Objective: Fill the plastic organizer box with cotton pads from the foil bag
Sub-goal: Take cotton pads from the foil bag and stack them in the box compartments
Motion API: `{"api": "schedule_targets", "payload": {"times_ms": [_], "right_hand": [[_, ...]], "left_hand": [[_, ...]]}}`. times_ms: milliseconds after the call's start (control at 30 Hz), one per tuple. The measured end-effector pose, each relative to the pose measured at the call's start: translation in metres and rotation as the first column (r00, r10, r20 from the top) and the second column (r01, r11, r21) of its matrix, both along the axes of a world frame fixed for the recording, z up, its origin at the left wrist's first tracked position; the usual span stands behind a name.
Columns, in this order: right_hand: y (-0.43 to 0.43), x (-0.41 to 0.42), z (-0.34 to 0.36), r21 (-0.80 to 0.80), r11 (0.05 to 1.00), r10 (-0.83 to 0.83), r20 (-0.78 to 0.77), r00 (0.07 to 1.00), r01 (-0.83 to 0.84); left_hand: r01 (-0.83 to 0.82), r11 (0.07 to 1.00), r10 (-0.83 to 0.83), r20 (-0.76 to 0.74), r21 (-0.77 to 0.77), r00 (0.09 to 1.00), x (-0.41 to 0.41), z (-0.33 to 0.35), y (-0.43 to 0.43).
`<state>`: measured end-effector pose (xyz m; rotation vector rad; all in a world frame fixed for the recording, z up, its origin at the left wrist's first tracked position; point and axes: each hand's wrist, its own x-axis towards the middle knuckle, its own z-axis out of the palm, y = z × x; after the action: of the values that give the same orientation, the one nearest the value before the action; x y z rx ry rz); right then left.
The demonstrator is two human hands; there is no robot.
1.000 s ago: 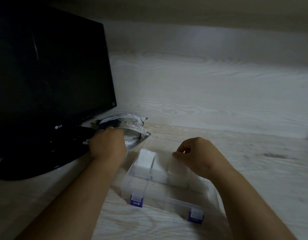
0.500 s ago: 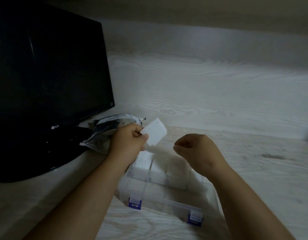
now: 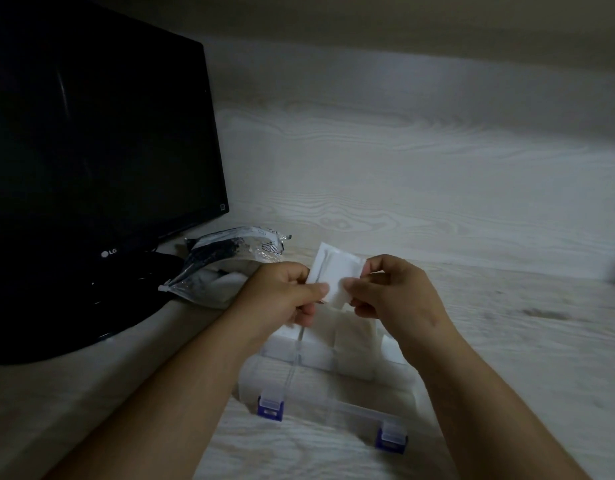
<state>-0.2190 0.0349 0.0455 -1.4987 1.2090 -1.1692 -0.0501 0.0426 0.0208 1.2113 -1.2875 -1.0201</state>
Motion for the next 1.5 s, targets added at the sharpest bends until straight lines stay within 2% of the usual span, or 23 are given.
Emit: {"api": "schedule_targets", "payload": {"times_ms": [200,333,667,833,1000,1133,1233,1367,1500], "right_hand": [[-0.001,-0.001,-0.001,0.010,0.999,0.032,0.016,0.999,-0.032],[-0.001,0.000,0.000,-0.008,0.999,0.042,0.040,0.998,-0.042],[-0.002,0.001,-0.004,-0.089,0.996,-0.010,-0.013,1.000,0.009],[-0.003,0.000,-0.004,-0.133,0.990,-0.045,-0.029,0.999,0.041],[-0.003,0.001,-0.005,-0.117,0.992,-0.047,-0.023,0.999,0.043],[-0.002,0.001,-0.005,-0.127,0.991,-0.030,-0.015,0.999,0.027],[-0.002,0.002,-0.005,-0.103,0.995,-0.013,-0.023,1.000,0.010],[-0.001,0.002,-0.004,-0.082,0.997,-0.006,-0.026,1.000,0.004],[0.000,0.001,-0.003,-0.097,0.995,-0.007,0.012,1.000,0.008]], "left_hand": [[-0.116,0.987,0.125,0.083,-0.108,0.989,-0.001,-0.001,-0.001],[-0.055,0.997,0.052,-0.051,-0.055,0.997,-0.002,-0.002,0.000],[0.093,0.996,-0.094,-0.180,-0.013,0.979,-0.008,0.001,0.003],[0.103,0.995,-0.103,-0.156,-0.009,0.982,-0.009,0.002,0.005],[0.117,0.993,-0.109,-0.288,0.010,0.951,-0.010,0.005,0.007],[0.090,0.996,-0.091,-0.170,-0.012,0.981,-0.010,0.002,0.005],[0.082,0.996,-0.087,-0.136,-0.046,0.987,-0.008,0.001,0.005],[0.089,0.995,-0.095,-0.128,-0.050,0.987,-0.008,0.001,0.006],[0.111,0.994,-0.110,-0.187,-0.001,0.976,-0.009,0.003,0.006]]}}
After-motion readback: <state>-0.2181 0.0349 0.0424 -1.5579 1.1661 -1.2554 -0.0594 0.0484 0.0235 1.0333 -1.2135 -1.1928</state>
